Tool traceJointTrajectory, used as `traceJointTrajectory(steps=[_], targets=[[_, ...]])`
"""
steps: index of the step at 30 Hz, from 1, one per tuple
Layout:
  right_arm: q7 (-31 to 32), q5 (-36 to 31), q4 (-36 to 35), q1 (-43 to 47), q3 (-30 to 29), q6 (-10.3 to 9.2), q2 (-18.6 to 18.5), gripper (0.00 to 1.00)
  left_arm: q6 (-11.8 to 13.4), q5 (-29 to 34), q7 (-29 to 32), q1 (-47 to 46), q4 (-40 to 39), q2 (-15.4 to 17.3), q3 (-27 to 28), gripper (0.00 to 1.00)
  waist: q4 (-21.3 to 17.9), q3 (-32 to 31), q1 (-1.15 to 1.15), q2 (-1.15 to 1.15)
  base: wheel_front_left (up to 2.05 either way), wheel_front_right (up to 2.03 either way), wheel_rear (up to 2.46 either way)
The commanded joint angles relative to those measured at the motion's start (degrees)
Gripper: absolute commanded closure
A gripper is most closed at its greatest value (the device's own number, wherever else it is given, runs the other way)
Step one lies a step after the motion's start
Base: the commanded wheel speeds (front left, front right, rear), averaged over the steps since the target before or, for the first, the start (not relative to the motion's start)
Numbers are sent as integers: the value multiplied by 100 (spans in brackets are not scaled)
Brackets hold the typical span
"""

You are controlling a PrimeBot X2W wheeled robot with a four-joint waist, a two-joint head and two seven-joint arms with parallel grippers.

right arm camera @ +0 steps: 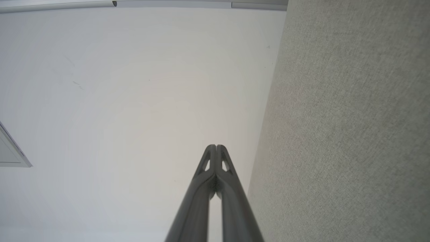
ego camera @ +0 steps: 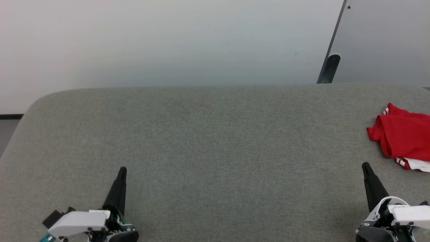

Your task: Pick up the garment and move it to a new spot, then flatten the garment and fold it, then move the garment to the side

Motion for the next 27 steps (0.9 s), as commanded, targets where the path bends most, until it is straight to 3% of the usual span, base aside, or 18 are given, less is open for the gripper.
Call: traceJointTrajectory(steps=[1, 27], targets=[[5, 23, -9, -12, 9, 2, 24, 100, -31, -19, 18, -60, -6, 9, 15, 100, 0, 0, 0, 0, 0, 0, 0], [4, 24, -9, -12, 9, 2, 23, 100, -31, -19, 17, -59, -6, 9, 15, 100, 0, 0, 0, 0, 0, 0, 0]])
